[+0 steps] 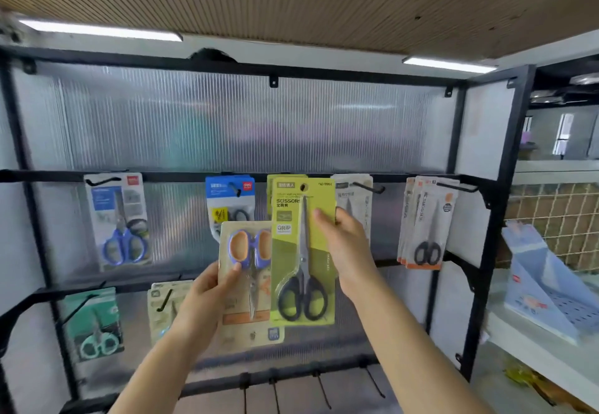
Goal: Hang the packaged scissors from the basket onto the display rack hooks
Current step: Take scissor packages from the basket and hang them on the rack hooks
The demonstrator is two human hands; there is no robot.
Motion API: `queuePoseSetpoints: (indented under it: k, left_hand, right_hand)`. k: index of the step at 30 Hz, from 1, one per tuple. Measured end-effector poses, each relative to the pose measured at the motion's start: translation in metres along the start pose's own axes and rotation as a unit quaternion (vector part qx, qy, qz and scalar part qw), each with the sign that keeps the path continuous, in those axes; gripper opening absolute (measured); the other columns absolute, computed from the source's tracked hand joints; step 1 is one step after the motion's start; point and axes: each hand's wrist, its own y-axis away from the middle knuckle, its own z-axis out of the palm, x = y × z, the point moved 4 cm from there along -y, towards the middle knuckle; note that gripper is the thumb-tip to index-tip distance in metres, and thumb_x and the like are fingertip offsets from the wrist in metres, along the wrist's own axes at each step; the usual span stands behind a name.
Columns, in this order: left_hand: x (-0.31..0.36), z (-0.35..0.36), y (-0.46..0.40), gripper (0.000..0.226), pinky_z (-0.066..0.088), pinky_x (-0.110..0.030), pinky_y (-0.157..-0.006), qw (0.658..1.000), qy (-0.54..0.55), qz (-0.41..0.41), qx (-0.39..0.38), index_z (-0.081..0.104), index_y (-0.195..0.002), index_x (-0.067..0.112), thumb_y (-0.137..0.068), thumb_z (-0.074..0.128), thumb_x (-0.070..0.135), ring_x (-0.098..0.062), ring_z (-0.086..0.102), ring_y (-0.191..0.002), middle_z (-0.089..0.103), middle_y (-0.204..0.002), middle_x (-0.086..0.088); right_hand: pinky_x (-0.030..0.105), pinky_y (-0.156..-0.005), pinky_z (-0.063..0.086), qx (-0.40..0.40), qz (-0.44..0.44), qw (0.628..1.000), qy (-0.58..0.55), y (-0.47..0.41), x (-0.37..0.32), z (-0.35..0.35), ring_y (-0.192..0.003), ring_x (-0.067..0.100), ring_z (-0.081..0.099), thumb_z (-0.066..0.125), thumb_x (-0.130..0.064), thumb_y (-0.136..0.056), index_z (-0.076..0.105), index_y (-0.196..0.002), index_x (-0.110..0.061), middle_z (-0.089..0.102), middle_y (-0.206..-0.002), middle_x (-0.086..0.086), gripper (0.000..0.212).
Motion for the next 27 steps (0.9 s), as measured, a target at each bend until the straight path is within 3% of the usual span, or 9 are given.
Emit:
queuePoseSetpoints:
  k: [3,5,9,16,19,20,21,25,27]
  left_hand:
    - [-0.003,0.002,-0.004,0.021,0.054,-0.036,-0.064,1.000,0.006,0.003,-0.004,0.064,-0.102,0.011,-0.095,0.050,0.025,-0.022,0.068,-0.074,0.072,-0.088,-0.009]
    - [-0.005,0.005,-0.006,0.021,0.054,-0.035,-0.064,1.000,0.010,0.003,0.000,0.064,-0.103,0.013,-0.095,0.049,0.025,-0.021,0.069,-0.076,0.073,-0.090,-0.009]
    - [-0.006,0.006,-0.013,0.021,0.055,-0.034,-0.062,1.000,0.017,0.003,0.008,0.063,-0.105,0.013,-0.095,0.048,0.025,-0.023,0.069,-0.078,0.073,-0.088,-0.007]
    - [-0.015,-0.006,-0.021,0.028,0.054,-0.040,-0.070,0.999,0.009,0.007,0.043,0.064,-0.106,0.010,-0.091,0.054,0.032,-0.028,0.068,-0.086,0.072,-0.094,-0.010]
    - [-0.018,-0.012,-0.026,0.027,0.054,-0.038,-0.067,0.999,0.009,0.003,0.053,0.063,-0.107,0.009,-0.093,0.052,0.029,-0.028,0.069,-0.085,0.071,-0.097,-0.012]
    - [-0.020,-0.013,-0.027,0.028,0.055,-0.038,-0.066,0.999,0.007,0.002,0.054,0.062,-0.108,0.008,-0.093,0.051,0.029,-0.029,0.069,-0.087,0.071,-0.097,-0.013]
    - [-0.021,-0.015,-0.028,0.028,0.055,-0.037,-0.064,0.999,0.007,0.002,0.054,0.062,-0.108,0.007,-0.093,0.051,0.028,-0.029,0.069,-0.086,0.072,-0.096,-0.012]
    - [-0.026,-0.019,-0.032,0.033,0.055,-0.036,-0.065,0.998,-0.002,-0.003,0.062,0.061,-0.110,0.006,-0.090,0.053,0.031,-0.028,0.070,-0.087,0.072,-0.099,-0.013]
    - [-0.028,-0.023,-0.033,0.040,0.055,-0.039,-0.068,0.998,-0.012,-0.001,0.067,0.062,-0.109,0.007,-0.084,0.055,0.037,-0.029,0.069,-0.088,0.071,-0.100,-0.013]
  right_hand:
    - [0.032,-0.084,0.041,0.001,-0.002,1.000,0.002,-0.009,0.002,0.005,-0.107,0.021,0.055,0.051,-0.035,-0.095,0.049,-0.127,-0.001,0.057,-0.123,0.017,0.046]
    - [0.031,-0.086,0.045,0.003,0.007,1.000,0.013,-0.018,0.009,0.001,-0.104,0.034,0.055,0.050,-0.031,-0.097,0.051,-0.120,0.003,0.052,-0.124,0.025,0.041]
    - [0.016,-0.063,0.039,-0.016,0.025,1.000,0.003,-0.029,0.014,0.001,-0.087,0.013,0.057,0.049,-0.031,-0.098,0.056,-0.108,-0.009,0.062,-0.099,0.003,0.025]
    - [0.050,-0.095,0.042,-0.010,0.013,1.000,0.018,-0.049,0.029,0.007,-0.111,0.042,0.050,0.051,-0.029,-0.096,0.052,-0.114,0.006,0.053,-0.120,0.028,0.039]
    - [0.045,-0.087,0.047,-0.013,0.010,1.000,0.017,-0.058,0.037,0.009,-0.082,0.039,0.053,0.050,-0.029,-0.097,0.055,-0.112,0.002,0.056,-0.090,0.025,0.035]
    - [0.043,-0.090,0.045,-0.013,0.011,1.000,0.019,-0.062,0.038,0.011,-0.100,0.042,0.054,0.049,-0.029,-0.097,0.055,-0.113,-0.001,0.054,-0.107,0.031,0.033]
    - [0.041,-0.092,0.043,-0.011,0.011,1.000,0.019,-0.066,0.039,0.012,-0.114,0.031,0.041,0.048,-0.029,-0.098,0.055,-0.116,-0.002,0.040,-0.122,0.022,0.033]
    - [0.026,-0.071,0.043,-0.022,-0.005,0.998,0.051,-0.094,0.048,0.021,-0.102,0.031,0.057,0.046,-0.032,-0.098,0.056,-0.104,-0.009,0.062,-0.098,0.012,0.026]
    - [0.029,-0.080,0.039,-0.023,-0.018,0.994,0.102,-0.110,0.055,0.026,-0.098,0.020,0.054,0.044,-0.038,-0.097,0.049,-0.101,-0.012,0.053,-0.089,-0.005,0.027]
